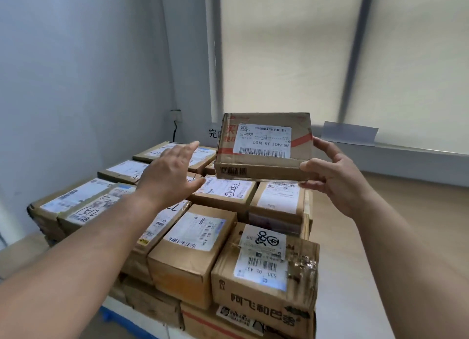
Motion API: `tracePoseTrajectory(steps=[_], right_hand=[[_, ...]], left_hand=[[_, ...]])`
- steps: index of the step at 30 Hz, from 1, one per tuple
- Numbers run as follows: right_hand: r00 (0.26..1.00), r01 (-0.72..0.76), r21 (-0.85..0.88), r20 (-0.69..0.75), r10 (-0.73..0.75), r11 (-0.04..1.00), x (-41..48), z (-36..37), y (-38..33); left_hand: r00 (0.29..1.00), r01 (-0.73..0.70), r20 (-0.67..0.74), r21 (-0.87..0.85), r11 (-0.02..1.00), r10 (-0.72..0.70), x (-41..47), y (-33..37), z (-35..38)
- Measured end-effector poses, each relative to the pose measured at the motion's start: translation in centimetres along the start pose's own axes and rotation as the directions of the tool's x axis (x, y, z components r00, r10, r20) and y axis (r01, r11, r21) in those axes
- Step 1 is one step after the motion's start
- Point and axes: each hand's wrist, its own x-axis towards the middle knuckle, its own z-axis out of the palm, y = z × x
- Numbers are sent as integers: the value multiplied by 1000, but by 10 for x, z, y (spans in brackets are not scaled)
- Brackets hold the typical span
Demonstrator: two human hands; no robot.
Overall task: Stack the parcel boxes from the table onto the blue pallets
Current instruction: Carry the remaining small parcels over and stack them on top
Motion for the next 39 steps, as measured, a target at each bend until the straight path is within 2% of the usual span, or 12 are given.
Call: tracePoseTrajectory(steps=[5,9,14,19,22,25,27,30,34,36,39], right_hand=[[999,-50,-3,-18,50,999,38,18,3],[997,-63,-30,-50,61,998,61,35,2],[986,-113,-6,-122,112,994,95,60,4],[973,-180,-2,-143,178,984,133,96,13],[971,-206,-104,-148,190,973,152,112,23],[971,-214,-410,-186,149,887,167,126,32],[970,-210,-507,-217,111,836,174,134,37],[963,-214,-569,-261,72,794,180,140,47],[953,-251,-695,-301,45,674,180,142,55],[942,-276,-674,-332,53,685,178,140,55],[928,-281,-592,-369,56,756,172,137,52]], left_hand=[[998,16,55,-6,1000,-15,31,-34,14],[990,-37,134,-32,999,41,62,-54,20],[956,-91,255,-212,973,145,102,-74,31],[967,17,230,-484,875,109,131,-98,54],[981,59,185,-602,796,66,142,-117,68],[981,49,181,-599,799,75,150,-133,77],[976,61,203,-589,806,74,156,-142,84],[962,82,260,-571,817,85,161,-150,95],[947,88,303,-572,816,110,164,-153,108],[947,70,296,-578,813,128,165,-152,109],[947,25,277,-570,821,164,167,-149,107]])
